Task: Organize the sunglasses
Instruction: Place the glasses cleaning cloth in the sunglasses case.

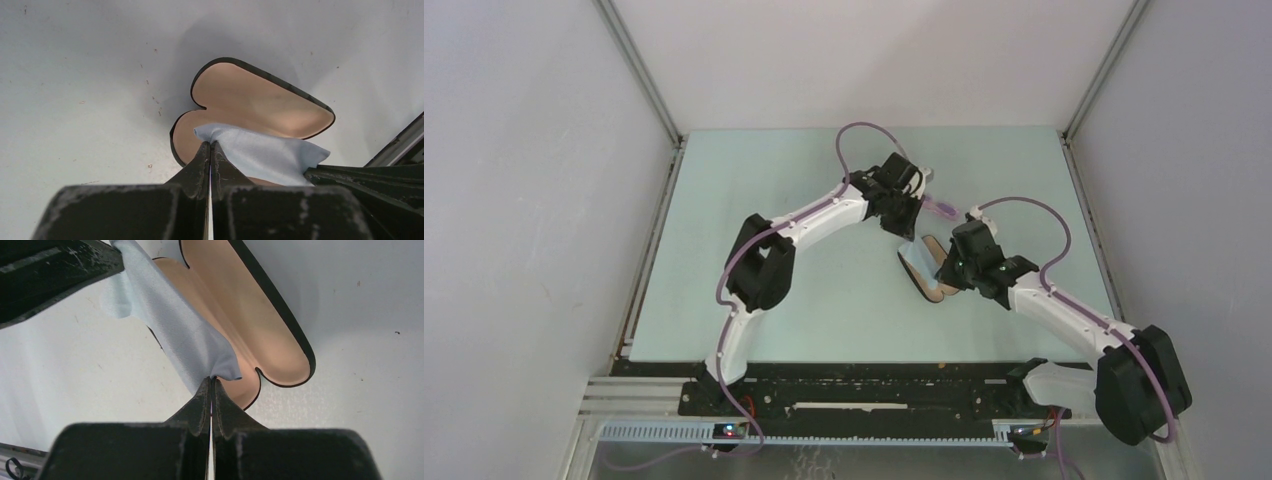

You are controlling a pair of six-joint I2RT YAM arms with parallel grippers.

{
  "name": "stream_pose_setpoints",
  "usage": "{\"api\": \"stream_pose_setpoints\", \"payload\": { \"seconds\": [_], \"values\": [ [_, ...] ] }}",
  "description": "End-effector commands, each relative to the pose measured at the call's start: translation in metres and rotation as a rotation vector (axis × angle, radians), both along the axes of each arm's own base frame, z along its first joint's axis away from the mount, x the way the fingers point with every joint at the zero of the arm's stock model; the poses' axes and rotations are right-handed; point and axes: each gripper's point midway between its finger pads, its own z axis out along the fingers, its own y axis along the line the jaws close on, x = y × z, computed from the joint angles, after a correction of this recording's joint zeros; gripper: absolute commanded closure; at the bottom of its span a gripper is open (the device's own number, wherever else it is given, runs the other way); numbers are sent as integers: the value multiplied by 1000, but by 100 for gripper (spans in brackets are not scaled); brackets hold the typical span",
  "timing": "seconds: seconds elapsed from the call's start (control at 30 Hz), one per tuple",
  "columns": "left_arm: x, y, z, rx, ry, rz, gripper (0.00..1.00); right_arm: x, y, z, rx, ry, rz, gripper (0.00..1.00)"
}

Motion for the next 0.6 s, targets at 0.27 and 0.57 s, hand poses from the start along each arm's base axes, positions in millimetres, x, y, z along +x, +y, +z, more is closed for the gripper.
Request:
{"api": "stream_pose_setpoints", "payload": {
  "seconds": [0.27, 0.57],
  "values": [
    [3, 4, -15, 66, -21, -55, 100, -10, 4, -39, -34, 69, 9, 100],
    [-18, 20, -30, 82, 22, -17, 100, -13, 6, -51, -73, 85, 24, 100]
  ]
}}
